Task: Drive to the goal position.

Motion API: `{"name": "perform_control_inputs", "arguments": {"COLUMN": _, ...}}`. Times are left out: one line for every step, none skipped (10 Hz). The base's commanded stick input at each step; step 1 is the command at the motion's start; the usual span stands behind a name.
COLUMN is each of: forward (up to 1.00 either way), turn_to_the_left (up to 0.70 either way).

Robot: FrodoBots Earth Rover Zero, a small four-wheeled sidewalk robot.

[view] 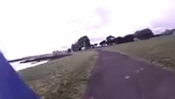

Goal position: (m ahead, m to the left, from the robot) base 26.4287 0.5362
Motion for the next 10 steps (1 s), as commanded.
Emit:
{"name": "perform_control_inputs", "arguments": {"forward": 0.7, "turn_to_the_left": -0.12}}
{"name": "perform_control_inputs", "arguments": {"forward": 0.7, "turn_to_the_left": -0.12}}
{"name": "perform_control_inputs", "arguments": {"forward": 0.7, "turn_to_the_left": -0.12}}
{"name": "perform_control_inputs", "arguments": {"forward": 0.7, "turn_to_the_left": -0.12}}
{"name": "perform_control_inputs", "arguments": {"forward": 0.7, "turn_to_the_left": -0.12}}
{"name": "perform_control_inputs", "arguments": {"forward": 0.7, "turn_to_the_left": -0.12}}
{"name": "perform_control_inputs", "arguments": {"forward": 0.7, "turn_to_the_left": -0.12}}
{"name": "perform_control_inputs", "arguments": {"forward": 0.7, "turn_to_the_left": -0.12}}
{"name": "perform_control_inputs", "arguments": {"forward": 0.7, "turn_to_the_left": -0.12}}
{"name": "perform_control_inputs", "arguments": {"forward": 0.7, "turn_to_the_left": -0.12}}
